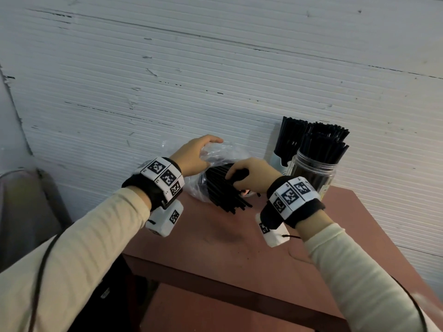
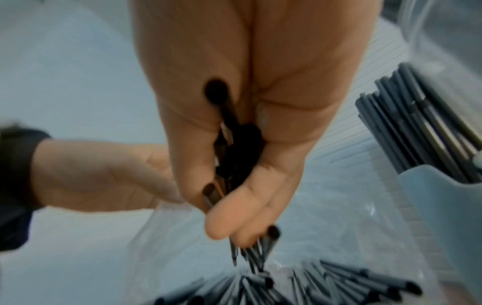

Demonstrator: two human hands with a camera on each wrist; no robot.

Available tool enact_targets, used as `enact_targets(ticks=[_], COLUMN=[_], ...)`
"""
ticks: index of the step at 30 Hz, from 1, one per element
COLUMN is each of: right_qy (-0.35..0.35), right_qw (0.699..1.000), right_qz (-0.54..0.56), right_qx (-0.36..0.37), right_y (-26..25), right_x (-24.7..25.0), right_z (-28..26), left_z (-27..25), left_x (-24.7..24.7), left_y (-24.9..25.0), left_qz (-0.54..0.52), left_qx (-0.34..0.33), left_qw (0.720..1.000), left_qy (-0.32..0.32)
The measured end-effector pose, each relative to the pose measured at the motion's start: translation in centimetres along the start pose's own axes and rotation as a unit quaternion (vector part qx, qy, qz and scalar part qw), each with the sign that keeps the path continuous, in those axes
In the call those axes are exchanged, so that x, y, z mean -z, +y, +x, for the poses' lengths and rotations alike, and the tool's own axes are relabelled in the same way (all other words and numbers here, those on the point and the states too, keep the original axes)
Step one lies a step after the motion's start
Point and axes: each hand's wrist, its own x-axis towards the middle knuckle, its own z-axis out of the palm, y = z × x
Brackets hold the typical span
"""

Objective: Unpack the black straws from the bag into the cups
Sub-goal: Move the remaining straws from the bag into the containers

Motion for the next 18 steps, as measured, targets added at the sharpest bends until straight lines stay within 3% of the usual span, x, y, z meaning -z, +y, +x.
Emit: enact_targets(ticks=[4,7,9,13,18], right_qy=[-0.024,-0.037,-0.049,-0.063,-0.067], right_qw=[1.0,0.998,0.997,0.995,0.994], right_qz=[0.014,0.037,0.048,0.054,0.055], right_qx=[0.013,0.024,0.036,0.055,0.06], right_y=[0.3,0.8,0.9,0.6,0.6], right_x=[2.4,4.1,4.9,5.9,6.5], right_z=[-2.7,-4.7,-5.7,-7.7,-9.7], left_z=[-0.8,-1.1,-1.3,-0.8,0.3], left_x=[0.0,-0.5,-1.3,-4.3,-7.1], left_y=[0.3,1.0,2.3,4.9,6.5], left_qz=[0.031,0.057,0.073,0.129,0.16], left_qx=[-0.043,-0.132,-0.174,-0.175,-0.187], left_qw=[0.998,0.988,0.982,0.971,0.963], left_qy=[0.037,0.055,0.01,-0.101,-0.109])
